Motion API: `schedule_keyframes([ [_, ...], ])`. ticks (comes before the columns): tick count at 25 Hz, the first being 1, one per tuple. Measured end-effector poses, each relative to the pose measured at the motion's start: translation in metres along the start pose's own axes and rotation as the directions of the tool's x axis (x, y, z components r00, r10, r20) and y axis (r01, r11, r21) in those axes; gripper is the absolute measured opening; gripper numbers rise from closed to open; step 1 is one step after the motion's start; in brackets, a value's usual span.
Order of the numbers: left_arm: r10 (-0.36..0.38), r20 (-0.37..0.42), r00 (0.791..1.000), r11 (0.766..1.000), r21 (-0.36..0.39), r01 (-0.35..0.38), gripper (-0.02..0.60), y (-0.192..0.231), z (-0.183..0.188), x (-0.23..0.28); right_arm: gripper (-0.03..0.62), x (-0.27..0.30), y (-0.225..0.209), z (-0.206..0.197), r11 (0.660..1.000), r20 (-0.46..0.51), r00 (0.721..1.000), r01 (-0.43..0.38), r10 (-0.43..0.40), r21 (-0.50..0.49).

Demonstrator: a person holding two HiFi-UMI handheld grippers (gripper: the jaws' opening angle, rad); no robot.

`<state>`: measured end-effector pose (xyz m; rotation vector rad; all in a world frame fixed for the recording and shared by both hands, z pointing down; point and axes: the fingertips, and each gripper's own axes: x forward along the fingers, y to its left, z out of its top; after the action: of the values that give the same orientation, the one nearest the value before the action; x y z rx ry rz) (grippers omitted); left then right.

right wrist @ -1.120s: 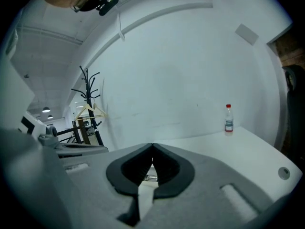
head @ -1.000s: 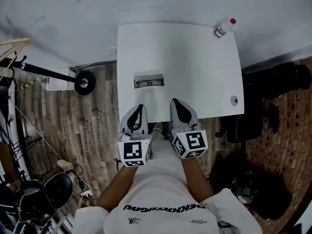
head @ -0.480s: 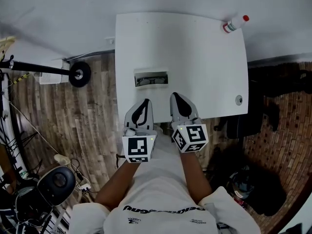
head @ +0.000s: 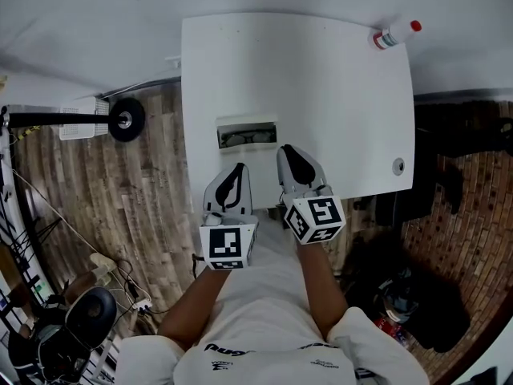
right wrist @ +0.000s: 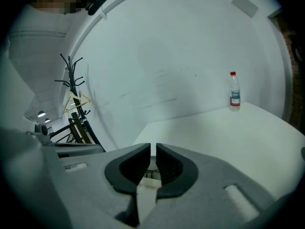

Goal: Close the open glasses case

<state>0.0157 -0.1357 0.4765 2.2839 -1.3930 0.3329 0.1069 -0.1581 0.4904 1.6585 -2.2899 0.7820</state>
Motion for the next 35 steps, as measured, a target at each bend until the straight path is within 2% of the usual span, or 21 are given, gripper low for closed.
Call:
schedule_keyframes([
  [13, 0.006, -0.043, 0.999, 1.000, -0.022, -0.007, -0.002, 0.006, -0.018, 0.035, 0.072, 0.048, -0.029, -0.020, 0.999, -0.103, 0.994, -0.043, 0.042, -0.006],
  [22, 0.000, -0.072, 0.997, 0.998, -0.062, -0.005, -0.002, 0.004, -0.030, 0.045, 0.080, 0.068, -0.044, -0.034, 0.997, -0.159, 0.984, -0.081, 0.078, -0.013],
  [35, 0.006, -0.087, 0.996, 0.997, -0.075, -0.012, -0.002, 0.007, -0.039, 0.048, 0.083, 0.088, -0.053, -0.039, 0.992, -0.216, 0.968, -0.127, 0.127, 0.012],
])
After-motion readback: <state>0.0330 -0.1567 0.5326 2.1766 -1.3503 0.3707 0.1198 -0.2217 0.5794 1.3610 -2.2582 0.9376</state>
